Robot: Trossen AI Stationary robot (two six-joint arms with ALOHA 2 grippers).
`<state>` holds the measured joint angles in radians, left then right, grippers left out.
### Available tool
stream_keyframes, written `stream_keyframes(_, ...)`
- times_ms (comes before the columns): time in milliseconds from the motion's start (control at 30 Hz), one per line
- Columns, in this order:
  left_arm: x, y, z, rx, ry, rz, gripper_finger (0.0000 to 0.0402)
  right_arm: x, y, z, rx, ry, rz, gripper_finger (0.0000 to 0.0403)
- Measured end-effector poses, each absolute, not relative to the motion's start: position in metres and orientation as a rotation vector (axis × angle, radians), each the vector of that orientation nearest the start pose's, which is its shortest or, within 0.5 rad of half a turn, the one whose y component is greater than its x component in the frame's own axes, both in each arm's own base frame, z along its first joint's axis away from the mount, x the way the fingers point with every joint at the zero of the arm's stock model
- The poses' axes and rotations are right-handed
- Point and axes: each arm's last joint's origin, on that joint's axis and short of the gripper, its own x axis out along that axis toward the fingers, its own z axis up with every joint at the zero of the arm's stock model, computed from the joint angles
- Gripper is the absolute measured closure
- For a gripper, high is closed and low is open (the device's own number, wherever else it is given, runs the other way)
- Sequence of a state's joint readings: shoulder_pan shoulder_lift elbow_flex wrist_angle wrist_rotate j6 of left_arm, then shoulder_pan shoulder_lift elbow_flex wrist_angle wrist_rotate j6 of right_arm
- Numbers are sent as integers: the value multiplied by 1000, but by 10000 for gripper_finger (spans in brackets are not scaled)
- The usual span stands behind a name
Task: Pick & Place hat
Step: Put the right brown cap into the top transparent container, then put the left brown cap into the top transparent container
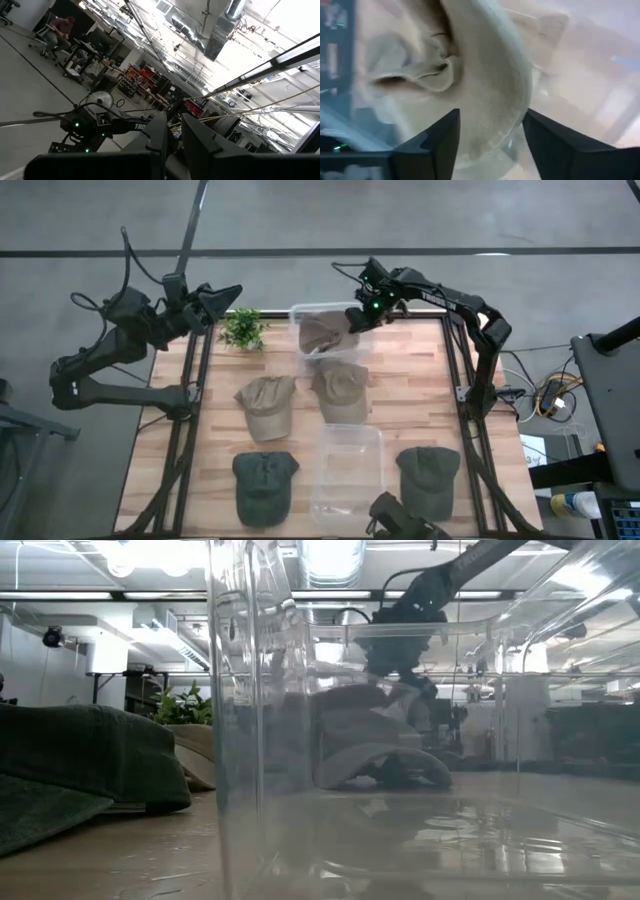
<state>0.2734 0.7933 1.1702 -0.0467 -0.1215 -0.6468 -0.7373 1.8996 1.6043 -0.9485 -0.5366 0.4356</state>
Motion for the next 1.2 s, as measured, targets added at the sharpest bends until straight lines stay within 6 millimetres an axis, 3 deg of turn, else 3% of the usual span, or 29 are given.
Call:
stream_keyframes(67, 126, 39, 468, -609, -437, 273, 351, 294, -248, 256, 1127, 972, -417, 175)
stream_keyframes(233, 127, 39, 466, -636, -419, 276, 351, 293, -244, 292, 1097, 898, -378, 155)
stream_keyframes(467, 128, 40, 462, -656, -387, 289, 351, 296, -238, 336, 1039, 853, -346, 155)
stream_keyframes(700, 130, 40, 433, -760, -102, 394, 351, 298, -212, 385, 907, 772, -259, 157)
stream_keyframes(833, 131, 40, 418, -872, 5, 432, 351, 301, -197, 396, 873, 760, -221, 161)
stream_keyframes(1033, 134, 39, 399, -798, 224, 474, 351, 305, -171, 404, 824, 767, -189, 159)
stream_keyframes(1200, 150, 37, 387, -652, 381, 435, 351, 308, -156, 405, 798, 800, -213, 158)
